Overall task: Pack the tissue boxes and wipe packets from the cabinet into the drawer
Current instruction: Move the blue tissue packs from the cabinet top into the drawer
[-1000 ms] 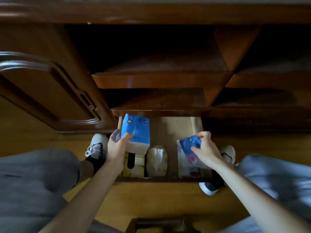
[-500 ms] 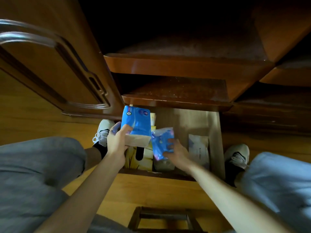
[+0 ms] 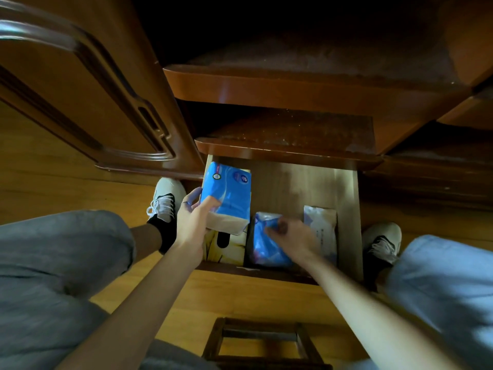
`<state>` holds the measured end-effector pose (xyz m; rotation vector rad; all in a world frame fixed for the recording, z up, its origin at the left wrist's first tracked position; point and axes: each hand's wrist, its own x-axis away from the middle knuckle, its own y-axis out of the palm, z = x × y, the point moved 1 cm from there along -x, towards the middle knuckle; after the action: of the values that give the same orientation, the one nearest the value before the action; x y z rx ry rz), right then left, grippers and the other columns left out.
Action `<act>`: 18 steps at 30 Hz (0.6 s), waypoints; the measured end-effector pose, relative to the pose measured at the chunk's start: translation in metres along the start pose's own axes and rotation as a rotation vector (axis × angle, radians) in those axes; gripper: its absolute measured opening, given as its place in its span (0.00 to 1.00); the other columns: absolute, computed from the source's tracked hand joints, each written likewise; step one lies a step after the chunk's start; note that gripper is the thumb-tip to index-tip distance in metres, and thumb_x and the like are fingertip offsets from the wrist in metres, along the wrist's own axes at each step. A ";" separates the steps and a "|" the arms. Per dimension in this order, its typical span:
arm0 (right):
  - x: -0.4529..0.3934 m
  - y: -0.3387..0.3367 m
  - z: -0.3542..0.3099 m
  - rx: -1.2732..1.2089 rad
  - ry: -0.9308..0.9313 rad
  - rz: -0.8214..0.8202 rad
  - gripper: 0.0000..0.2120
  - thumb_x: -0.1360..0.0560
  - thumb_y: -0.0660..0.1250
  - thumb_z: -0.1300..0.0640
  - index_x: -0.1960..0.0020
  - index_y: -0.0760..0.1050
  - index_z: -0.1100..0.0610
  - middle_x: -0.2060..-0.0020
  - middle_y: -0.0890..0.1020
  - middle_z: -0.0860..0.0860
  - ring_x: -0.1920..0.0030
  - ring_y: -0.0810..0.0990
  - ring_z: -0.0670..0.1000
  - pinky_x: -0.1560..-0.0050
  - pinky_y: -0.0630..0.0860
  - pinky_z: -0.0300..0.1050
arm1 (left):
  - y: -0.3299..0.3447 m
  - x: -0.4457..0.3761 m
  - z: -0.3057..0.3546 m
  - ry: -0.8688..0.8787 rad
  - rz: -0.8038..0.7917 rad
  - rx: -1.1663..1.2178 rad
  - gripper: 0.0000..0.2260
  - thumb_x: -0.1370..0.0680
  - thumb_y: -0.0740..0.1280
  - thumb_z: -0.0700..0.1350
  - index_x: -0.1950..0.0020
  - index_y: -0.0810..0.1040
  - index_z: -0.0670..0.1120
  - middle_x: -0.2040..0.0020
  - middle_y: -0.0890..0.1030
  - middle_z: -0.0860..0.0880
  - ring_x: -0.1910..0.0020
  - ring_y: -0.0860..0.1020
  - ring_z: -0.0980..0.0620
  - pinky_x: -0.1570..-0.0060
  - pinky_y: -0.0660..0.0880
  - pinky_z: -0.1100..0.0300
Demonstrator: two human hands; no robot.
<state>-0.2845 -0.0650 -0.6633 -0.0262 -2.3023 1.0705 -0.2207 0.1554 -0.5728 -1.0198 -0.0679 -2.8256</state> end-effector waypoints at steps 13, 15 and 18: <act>-0.029 0.040 0.021 -0.592 0.379 -0.322 0.14 0.28 0.78 0.53 0.45 0.80 0.53 0.51 0.85 0.51 0.54 0.84 0.46 0.66 0.78 0.35 | 0.002 -0.004 -0.008 -0.009 0.019 -0.044 0.28 0.25 0.72 0.41 0.26 0.71 0.52 0.42 0.81 0.48 0.45 0.81 0.52 0.48 0.79 0.53; -0.030 0.047 0.017 -0.657 0.429 -0.269 0.18 0.29 0.79 0.58 0.41 0.79 0.57 0.47 0.84 0.54 0.49 0.85 0.52 0.56 0.82 0.42 | 0.002 -0.003 -0.007 -0.007 0.019 -0.044 0.30 0.28 0.73 0.44 0.26 0.71 0.51 0.41 0.81 0.47 0.44 0.81 0.50 0.45 0.80 0.50; -0.027 0.045 0.016 -0.775 0.534 -0.216 0.24 0.32 0.81 0.62 0.39 0.79 0.62 0.45 0.84 0.58 0.46 0.85 0.57 0.47 0.83 0.51 | 0.002 -0.001 -0.006 -0.020 0.012 -0.047 0.34 0.36 0.71 0.46 0.28 0.74 0.51 0.41 0.82 0.44 0.44 0.81 0.47 0.44 0.77 0.48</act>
<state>-0.2804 -0.0523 -0.7164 -0.3178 -2.0155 0.0010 -0.2233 0.1531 -0.5784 -1.0544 0.0025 -2.8190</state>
